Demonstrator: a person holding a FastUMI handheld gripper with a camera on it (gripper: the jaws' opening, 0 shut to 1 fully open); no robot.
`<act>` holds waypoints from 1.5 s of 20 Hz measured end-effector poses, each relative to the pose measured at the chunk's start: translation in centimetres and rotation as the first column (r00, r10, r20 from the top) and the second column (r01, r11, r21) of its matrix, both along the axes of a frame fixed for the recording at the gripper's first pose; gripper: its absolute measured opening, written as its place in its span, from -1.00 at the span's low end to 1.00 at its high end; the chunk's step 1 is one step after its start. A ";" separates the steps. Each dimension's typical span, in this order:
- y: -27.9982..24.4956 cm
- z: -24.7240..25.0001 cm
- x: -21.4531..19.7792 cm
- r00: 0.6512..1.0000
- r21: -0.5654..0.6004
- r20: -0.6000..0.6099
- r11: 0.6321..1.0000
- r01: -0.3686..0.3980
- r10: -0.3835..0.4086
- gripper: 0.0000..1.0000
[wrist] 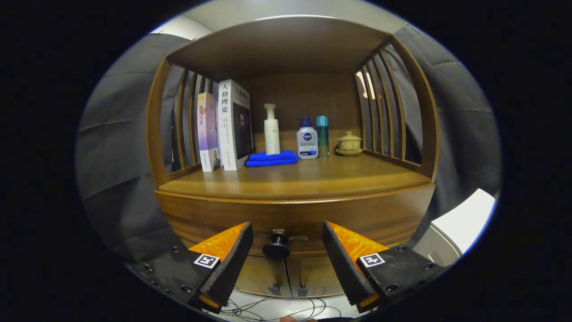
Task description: Pull open the drawer, take out the items inside it, and place them on the countertop above the cabinet.
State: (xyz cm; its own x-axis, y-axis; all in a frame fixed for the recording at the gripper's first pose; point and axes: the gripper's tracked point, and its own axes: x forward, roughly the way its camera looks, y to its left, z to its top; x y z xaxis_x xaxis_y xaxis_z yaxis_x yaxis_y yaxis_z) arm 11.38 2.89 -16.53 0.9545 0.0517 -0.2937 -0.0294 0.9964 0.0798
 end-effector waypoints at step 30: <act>0.6 -6.3 2.3 0.996 -0.082 -0.065 0.995 0.051 -0.057 0.54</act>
